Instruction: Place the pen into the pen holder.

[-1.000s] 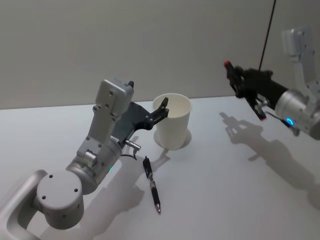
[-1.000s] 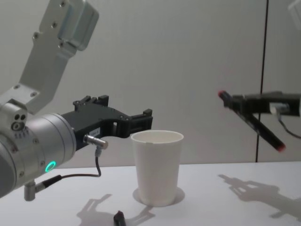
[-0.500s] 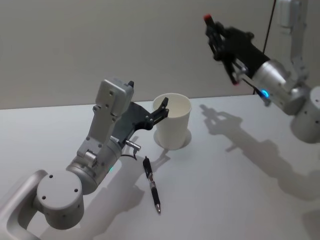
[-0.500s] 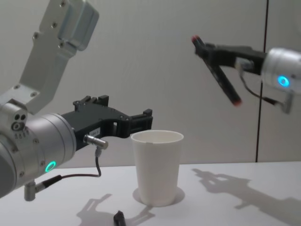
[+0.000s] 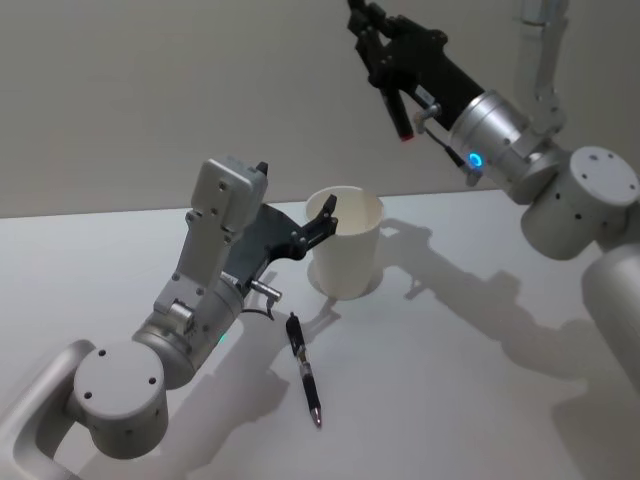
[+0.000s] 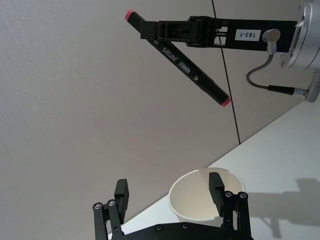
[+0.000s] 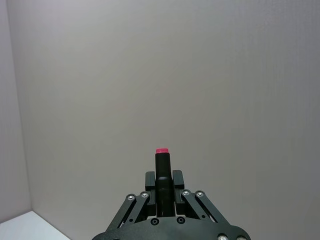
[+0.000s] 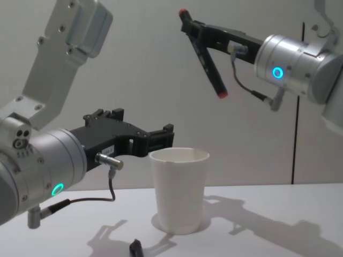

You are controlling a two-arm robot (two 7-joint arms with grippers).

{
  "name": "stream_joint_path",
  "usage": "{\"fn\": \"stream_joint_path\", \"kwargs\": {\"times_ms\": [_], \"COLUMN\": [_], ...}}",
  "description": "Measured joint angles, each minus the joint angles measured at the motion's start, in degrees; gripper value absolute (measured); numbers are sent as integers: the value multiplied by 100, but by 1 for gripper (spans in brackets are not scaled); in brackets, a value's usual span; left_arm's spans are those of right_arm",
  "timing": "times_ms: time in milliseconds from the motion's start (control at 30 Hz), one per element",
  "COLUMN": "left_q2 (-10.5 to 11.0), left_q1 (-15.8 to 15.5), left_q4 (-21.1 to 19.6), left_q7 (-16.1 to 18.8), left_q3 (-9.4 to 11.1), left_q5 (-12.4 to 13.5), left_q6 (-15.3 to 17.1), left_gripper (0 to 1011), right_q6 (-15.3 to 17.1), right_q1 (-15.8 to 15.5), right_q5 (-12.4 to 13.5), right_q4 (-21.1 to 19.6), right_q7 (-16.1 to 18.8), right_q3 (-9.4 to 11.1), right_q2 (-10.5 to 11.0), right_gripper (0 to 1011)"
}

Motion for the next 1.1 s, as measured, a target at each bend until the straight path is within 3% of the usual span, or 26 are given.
{"fn": "stream_joint_path", "kwargs": {"times_ms": [267,767,1100], "left_q2": [0,0,0], "left_q1": [0,0,0], "left_q4": [0,0,0], "left_q7": [0,0,0], "left_q3": [0,0,0], "left_q5": [0,0,0], "left_q6": [0,0,0], "left_gripper": [1001,1001,1001], "right_q6": [65,164,103], "right_q1": [57,-121,-83], "right_q5": [159,288,536], "right_q4": [173,323,525], "right_q7": [155,334,523], "right_q3": [-30,-43,-150], "right_q2": [-54,21,-99], "right_gripper": [192,191,192]}}
